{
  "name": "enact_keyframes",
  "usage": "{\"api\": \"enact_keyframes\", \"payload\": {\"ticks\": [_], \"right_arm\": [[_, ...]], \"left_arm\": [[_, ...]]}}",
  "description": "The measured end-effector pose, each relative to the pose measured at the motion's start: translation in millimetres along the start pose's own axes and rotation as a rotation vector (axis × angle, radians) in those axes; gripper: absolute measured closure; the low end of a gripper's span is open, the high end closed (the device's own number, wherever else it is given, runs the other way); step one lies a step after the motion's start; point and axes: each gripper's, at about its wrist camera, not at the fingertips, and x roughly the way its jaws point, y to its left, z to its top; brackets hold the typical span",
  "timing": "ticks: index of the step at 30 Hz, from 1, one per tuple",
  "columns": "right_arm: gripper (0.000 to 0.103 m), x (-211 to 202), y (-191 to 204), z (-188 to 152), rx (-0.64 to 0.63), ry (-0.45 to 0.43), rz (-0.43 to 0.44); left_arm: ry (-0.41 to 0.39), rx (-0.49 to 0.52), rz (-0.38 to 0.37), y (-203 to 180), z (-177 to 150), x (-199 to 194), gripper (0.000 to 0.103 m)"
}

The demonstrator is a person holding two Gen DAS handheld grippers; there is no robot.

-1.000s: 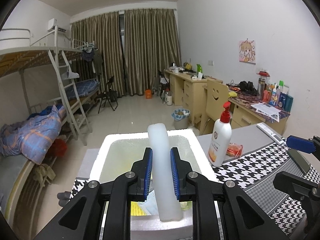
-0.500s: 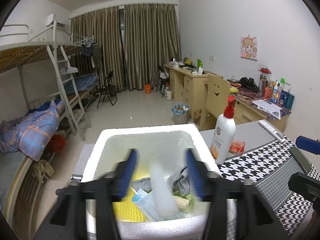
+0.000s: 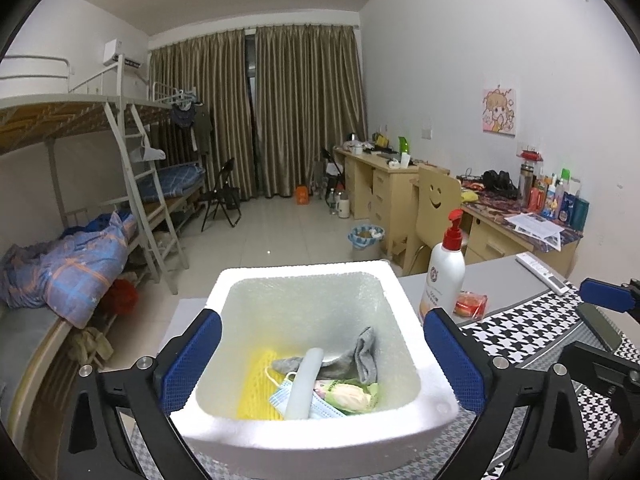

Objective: Organize soft objects

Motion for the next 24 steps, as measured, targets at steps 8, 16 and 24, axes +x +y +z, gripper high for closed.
{"api": "enact_keyframes", "payload": {"ticks": [8, 16, 24], "right_arm": [[0.007, -11.9, 7.2, -0.9, -0.006, -0.031, 0.018], [0.006, -23.0, 10.5, -4.8, -0.005, -0.043, 0.008], [0.006, -38.5, 14.0, -9.3, -0.007, -0.072, -0.005]], "left_arm": [[-0.034, -0.007, 0.013, -1.3, -1.9, -26.3, 0.001], [-0.078, -0.001, 0.034, -5.3, -5.9, -54.2, 0.001], [-0.111, 0.006, 0.027, -10.8, -11.0, -81.1, 0.001]]}}
